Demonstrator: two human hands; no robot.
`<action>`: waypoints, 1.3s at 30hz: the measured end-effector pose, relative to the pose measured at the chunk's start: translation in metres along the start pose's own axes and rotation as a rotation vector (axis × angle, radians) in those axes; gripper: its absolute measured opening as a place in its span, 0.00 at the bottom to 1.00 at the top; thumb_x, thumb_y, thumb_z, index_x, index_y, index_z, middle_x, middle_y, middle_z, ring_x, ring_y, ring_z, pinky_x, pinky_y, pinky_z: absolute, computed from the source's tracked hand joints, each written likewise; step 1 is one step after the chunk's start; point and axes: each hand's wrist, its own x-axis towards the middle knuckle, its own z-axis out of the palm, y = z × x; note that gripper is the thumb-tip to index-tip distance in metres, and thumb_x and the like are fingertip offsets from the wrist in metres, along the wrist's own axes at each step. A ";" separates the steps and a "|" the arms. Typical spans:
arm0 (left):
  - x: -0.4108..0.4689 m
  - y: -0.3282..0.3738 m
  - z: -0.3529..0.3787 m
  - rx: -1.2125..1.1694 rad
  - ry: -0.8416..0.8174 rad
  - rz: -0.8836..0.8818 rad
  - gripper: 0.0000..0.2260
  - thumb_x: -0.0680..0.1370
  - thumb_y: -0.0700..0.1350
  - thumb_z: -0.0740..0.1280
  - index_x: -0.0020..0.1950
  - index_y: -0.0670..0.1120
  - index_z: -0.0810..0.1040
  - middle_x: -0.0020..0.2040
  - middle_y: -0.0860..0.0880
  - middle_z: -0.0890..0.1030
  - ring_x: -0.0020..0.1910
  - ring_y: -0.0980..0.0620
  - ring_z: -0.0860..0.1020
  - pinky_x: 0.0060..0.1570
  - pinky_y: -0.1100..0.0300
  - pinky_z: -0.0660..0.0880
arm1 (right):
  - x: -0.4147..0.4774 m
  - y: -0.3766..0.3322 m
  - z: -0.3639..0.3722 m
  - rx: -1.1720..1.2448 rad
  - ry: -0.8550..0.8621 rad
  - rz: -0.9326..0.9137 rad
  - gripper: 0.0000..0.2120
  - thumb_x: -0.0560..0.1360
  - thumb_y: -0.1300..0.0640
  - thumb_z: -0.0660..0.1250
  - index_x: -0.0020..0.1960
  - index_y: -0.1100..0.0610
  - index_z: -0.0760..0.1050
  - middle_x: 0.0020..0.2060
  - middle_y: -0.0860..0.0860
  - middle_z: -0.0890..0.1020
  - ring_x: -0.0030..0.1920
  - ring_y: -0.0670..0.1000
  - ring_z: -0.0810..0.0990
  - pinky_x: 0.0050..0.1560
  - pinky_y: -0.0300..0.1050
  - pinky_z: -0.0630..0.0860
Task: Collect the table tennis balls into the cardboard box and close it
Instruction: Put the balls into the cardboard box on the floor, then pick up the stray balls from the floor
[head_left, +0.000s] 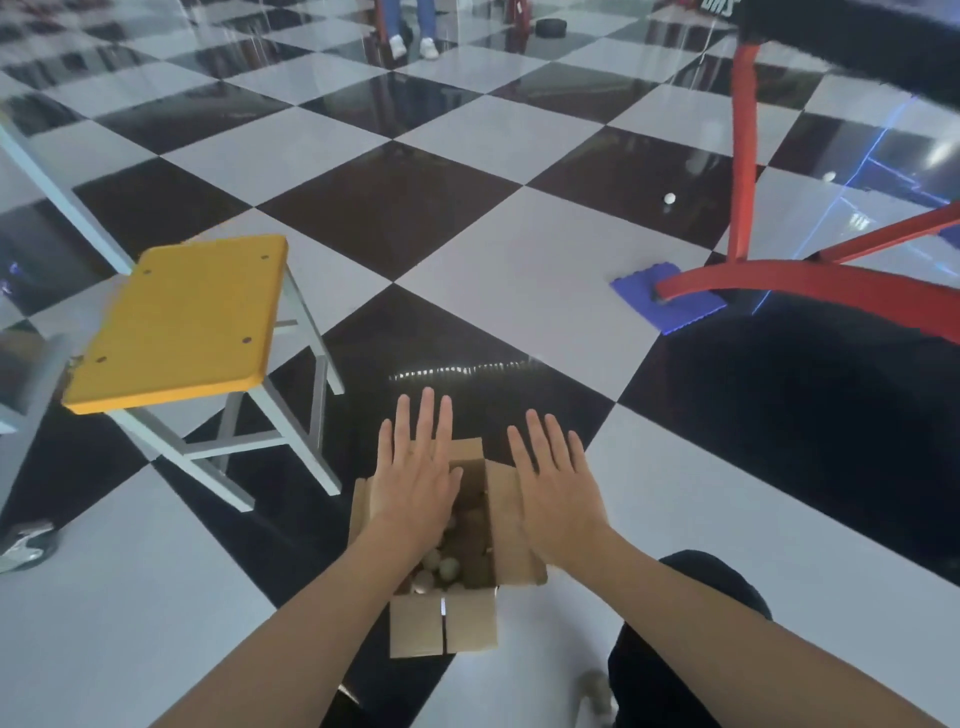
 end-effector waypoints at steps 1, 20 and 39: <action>0.000 0.004 -0.020 -0.002 -0.011 0.010 0.35 0.83 0.59 0.48 0.78 0.44 0.31 0.80 0.42 0.35 0.78 0.37 0.37 0.77 0.42 0.45 | -0.006 0.008 -0.019 -0.008 -0.017 0.010 0.34 0.81 0.40 0.44 0.78 0.56 0.38 0.78 0.60 0.40 0.77 0.64 0.40 0.76 0.62 0.45; 0.095 0.139 -0.498 -0.073 0.061 0.482 0.37 0.83 0.59 0.54 0.79 0.41 0.38 0.80 0.41 0.43 0.79 0.37 0.47 0.75 0.43 0.53 | -0.109 0.206 -0.450 0.102 -0.018 0.417 0.36 0.81 0.39 0.44 0.78 0.58 0.35 0.77 0.58 0.35 0.77 0.61 0.36 0.76 0.60 0.40; 0.349 0.220 -0.601 -0.085 0.192 0.482 0.35 0.83 0.61 0.48 0.76 0.46 0.28 0.80 0.43 0.35 0.79 0.39 0.39 0.77 0.44 0.49 | 0.053 0.416 -0.529 -0.018 0.074 0.509 0.36 0.79 0.36 0.48 0.79 0.55 0.43 0.79 0.60 0.46 0.76 0.69 0.44 0.74 0.67 0.49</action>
